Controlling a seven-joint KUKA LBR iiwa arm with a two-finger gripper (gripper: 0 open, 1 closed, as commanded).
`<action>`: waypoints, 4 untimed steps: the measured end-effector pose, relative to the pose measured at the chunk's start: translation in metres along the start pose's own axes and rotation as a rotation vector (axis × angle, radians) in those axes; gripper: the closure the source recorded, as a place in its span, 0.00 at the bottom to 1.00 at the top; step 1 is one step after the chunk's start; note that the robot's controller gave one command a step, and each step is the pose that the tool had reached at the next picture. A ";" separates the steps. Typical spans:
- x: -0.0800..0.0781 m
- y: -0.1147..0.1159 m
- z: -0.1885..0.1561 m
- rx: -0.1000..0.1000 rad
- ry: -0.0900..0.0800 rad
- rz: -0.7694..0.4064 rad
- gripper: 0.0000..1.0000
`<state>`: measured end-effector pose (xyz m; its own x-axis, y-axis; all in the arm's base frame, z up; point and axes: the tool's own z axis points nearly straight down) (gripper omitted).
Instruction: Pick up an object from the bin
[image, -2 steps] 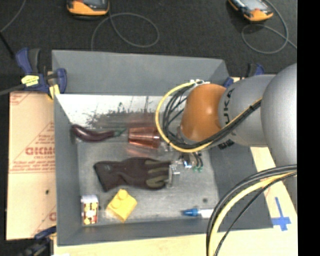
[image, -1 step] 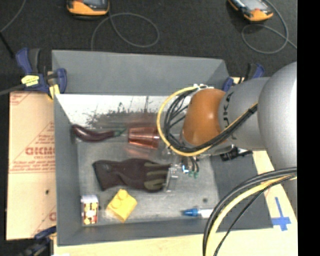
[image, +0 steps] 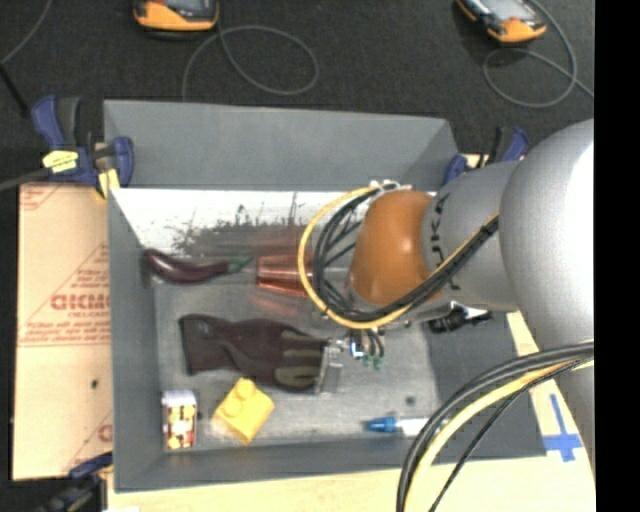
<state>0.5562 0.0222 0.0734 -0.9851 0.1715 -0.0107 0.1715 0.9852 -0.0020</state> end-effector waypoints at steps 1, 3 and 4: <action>0.011 0.020 0.003 -0.002 0.002 0.126 1.00; -0.007 0.007 -0.122 -0.002 -0.001 0.189 1.00; -0.007 0.007 -0.122 -0.001 -0.001 0.188 1.00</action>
Offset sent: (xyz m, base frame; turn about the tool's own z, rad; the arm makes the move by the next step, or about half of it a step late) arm 0.0000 0.0000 0.0000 0.0000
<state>0.5626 0.0286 0.1954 -0.9357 0.3525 -0.0114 0.3525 0.9358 0.0015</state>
